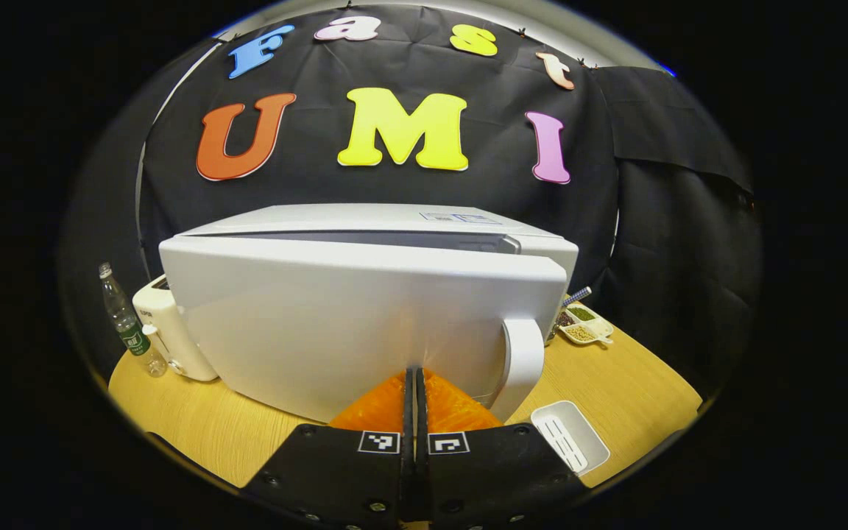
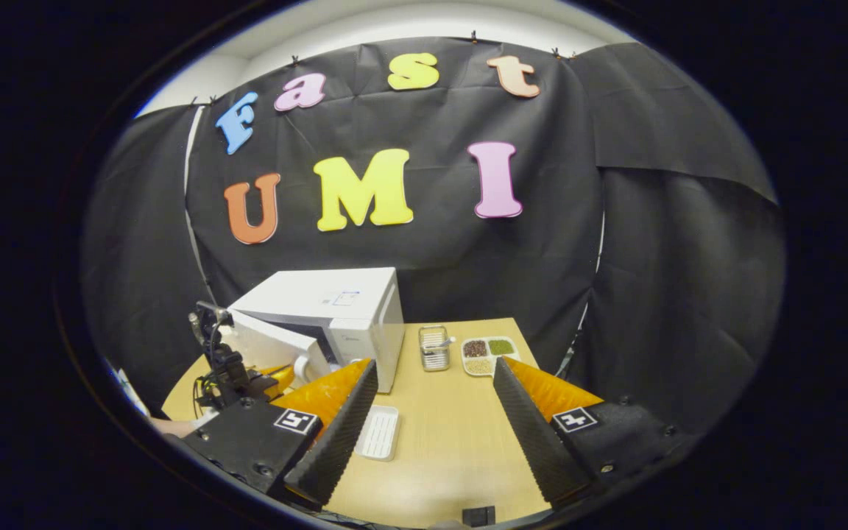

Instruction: Open the microwave oven with the left hand, put the food in, and close the microwave oven.

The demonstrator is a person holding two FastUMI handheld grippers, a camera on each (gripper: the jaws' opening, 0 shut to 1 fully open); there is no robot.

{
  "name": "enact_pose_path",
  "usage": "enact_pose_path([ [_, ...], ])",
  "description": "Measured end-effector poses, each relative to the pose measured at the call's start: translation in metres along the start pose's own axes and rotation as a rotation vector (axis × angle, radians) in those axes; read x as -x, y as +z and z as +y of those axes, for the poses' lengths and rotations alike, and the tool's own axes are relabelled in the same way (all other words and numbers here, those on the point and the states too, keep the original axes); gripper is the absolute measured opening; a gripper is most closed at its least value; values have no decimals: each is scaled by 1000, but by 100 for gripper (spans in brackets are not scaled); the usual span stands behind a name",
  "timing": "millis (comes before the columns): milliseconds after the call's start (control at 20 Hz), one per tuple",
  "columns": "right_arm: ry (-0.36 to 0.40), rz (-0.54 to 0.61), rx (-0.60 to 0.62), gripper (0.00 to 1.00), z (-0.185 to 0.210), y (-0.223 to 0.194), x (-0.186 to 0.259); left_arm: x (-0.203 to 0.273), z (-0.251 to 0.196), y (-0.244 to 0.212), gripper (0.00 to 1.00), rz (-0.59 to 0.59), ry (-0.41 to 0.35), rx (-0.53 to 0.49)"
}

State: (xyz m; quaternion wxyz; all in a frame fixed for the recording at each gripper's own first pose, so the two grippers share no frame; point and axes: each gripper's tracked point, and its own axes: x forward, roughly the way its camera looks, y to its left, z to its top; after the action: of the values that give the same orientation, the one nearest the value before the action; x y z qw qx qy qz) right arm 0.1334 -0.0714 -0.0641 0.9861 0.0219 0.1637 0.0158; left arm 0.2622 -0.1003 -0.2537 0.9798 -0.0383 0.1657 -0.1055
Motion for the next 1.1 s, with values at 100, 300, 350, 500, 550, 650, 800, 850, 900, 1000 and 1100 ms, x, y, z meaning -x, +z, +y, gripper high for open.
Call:
enact_pose_path([
  [100, 6, 8, -4, 100, -7, 1, -9, -14, 0, 4, 0, 0, 15, -14],
  [300, 23, 20, -12, 100, -16, 1, -20, -32, 2, 9, 0, 7, 44, 9],
  [350, 24, 24, -10, 100, -18, 2, -23, -31, 2, 7, 0, 10, 49, 2],
  [500, 47, 34, -22, 91, -19, 0, -30, -27, 0, 6, 0, 9, 63, -33],
  [550, 51, 38, -23, 90, -19, -1, -32, -28, -1, 6, 0, 15, 66, -23],
  [650, 62, 37, -22, 100, -18, 1, -34, -30, -1, 6, 0, 17, 70, -18],
  [800, 75, 33, -15, 100, -16, 3, -35, -38, 0, 8, 0, 19, 81, -37],
  [850, 80, 36, -14, 100, -15, 2, -35, -35, -3, 6, 0, 44, 88, -17],
  [900, 85, 32, -13, 100, -14, 3, -34, -38, -4, 5, 0, 46, 85, -9],
  [1000, 86, 31, -12, 100, -13, 3, -34, -35, -3, 6, 0, 35, 91, -13],
  [1100, 86, 28, -12, 100, -13, 3, -31, -29, -3, 8, 0, 27, 94, -5],
])
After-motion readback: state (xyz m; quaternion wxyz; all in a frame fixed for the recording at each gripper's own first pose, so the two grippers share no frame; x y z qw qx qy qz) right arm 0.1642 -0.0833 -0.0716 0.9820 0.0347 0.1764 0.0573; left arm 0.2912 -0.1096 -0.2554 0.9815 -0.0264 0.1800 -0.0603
